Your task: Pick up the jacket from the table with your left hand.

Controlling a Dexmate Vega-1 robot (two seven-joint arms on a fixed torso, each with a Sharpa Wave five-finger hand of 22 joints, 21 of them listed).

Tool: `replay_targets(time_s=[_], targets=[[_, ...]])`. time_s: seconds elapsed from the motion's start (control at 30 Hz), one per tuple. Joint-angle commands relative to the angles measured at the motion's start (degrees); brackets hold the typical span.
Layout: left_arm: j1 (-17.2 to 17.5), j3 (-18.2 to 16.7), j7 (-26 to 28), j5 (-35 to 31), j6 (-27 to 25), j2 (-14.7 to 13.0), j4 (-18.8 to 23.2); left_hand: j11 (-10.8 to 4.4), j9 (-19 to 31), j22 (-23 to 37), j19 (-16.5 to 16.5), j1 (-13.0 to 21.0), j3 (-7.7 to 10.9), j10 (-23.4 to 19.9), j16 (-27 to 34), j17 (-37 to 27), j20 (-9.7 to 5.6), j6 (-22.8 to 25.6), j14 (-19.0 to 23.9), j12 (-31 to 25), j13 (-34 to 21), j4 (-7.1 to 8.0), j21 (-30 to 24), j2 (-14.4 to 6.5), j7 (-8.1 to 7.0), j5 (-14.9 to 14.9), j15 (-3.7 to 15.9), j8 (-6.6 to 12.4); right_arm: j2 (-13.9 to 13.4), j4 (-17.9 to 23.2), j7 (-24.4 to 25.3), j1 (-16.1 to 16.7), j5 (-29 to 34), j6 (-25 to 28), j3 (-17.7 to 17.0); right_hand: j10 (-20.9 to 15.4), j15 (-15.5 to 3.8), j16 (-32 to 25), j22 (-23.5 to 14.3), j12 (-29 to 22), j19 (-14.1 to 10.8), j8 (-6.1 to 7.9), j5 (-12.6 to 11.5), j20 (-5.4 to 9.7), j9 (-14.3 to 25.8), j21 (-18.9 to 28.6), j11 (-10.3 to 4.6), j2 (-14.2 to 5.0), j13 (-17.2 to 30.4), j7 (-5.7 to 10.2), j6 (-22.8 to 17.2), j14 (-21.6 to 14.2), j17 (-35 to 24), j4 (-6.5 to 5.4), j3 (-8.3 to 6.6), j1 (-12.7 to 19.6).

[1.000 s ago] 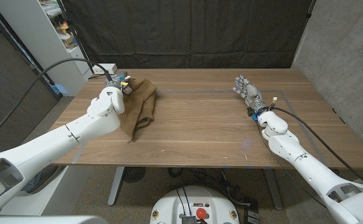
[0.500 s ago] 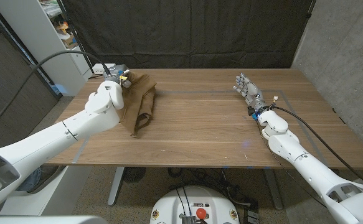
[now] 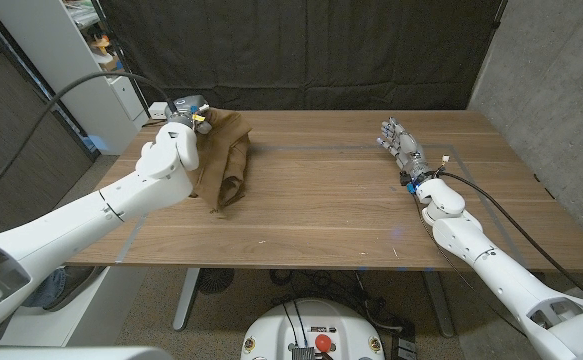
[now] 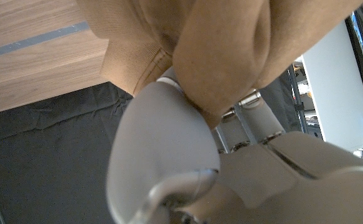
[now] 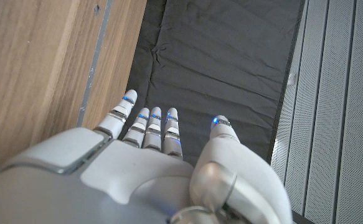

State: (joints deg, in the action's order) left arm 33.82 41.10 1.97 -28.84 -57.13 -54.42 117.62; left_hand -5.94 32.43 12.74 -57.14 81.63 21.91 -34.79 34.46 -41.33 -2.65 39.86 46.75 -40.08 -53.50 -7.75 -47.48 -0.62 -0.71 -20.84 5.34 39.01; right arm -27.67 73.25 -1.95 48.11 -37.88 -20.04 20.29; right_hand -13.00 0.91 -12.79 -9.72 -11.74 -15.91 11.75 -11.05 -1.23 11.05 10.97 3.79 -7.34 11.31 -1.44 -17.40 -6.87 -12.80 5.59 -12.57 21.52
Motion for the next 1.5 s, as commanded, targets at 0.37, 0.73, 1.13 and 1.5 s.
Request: replay_targets(time_s=[0.37, 0.73, 1.13, 1.5], targets=[[-2.22, 0.92, -3.32, -4.30, -2.13, -0.68, 3.12, -0.35, -0.57, -0.11, 0.72, 3.57, 2.43, -1.22, -0.08, -0.72, -0.21, 1.31, 1.02, 0.61, -0.57, -1.80, -1.62, -3.45, -0.46, -0.81, 2.72, 0.40, -0.68, 1.54, 0.31, 0.78, -0.30, -0.15, -0.64, -0.40, -0.04, -0.20, -0.10, 0.00, -0.03, -0.03, -0.14, -0.21, 0.22, 0.07, -0.13, -0.09, 0.15, -0.10, -0.69, -0.48, -0.11, 0.09, 0.21, 0.48], [-2.60, 0.13, -4.70, -6.11, -2.63, -1.52, 4.98, -0.43, -0.67, -0.23, 1.33, 3.35, 2.75, -1.70, -0.19, -1.09, -0.25, 1.50, 1.37, 1.13, -0.80, -1.78, -2.65, -3.31, -0.40, -1.12, 2.62, 0.41, -0.94, 2.27, 0.54, 0.75, -0.18, 0.02, -0.75, -0.41, -0.05, -0.20, -0.10, 0.00, -0.04, -0.05, -0.13, -0.21, 0.22, 0.07, -0.01, -0.08, 0.15, -0.11, -0.68, -0.50, -0.11, 0.10, 0.24, 0.46], [-2.99, -0.62, -5.93, -7.95, -2.47, -1.81, 5.88, -0.38, -0.42, -0.37, 1.90, 3.18, 3.10, -1.98, -0.16, -1.51, -0.40, 1.50, 1.98, 1.64, -1.22, -1.78, -3.72, -3.16, -0.43, -1.40, 2.47, 0.54, -0.59, 2.27, 0.82, 0.59, -0.02, -0.05, -0.59, -0.43, -0.08, -0.17, -0.10, 0.01, -0.06, -0.06, -0.14, -0.19, 0.22, 0.08, 0.03, -0.10, 0.15, -0.17, -0.73, -0.47, -0.10, 0.16, 0.23, 0.54], [-4.53, -0.08, -8.57, -11.02, -3.44, -2.08, 6.76, -0.43, -0.64, -0.48, 2.36, 3.02, 3.39, -2.39, -0.29, -2.01, -0.51, 1.75, 2.07, 2.25, -1.47, -1.84, -4.97, -2.83, -0.39, -1.63, 2.56, 0.48, -0.22, 1.90, 0.76, 0.12, 0.08, -0.29, -0.47, -0.42, -0.02, -0.17, -0.10, 0.02, -0.07, -0.07, -0.14, -0.18, 0.22, 0.08, 0.06, -0.12, 0.15, -0.18, -0.72, -0.49, -0.11, 0.16, 0.25, 0.52]])
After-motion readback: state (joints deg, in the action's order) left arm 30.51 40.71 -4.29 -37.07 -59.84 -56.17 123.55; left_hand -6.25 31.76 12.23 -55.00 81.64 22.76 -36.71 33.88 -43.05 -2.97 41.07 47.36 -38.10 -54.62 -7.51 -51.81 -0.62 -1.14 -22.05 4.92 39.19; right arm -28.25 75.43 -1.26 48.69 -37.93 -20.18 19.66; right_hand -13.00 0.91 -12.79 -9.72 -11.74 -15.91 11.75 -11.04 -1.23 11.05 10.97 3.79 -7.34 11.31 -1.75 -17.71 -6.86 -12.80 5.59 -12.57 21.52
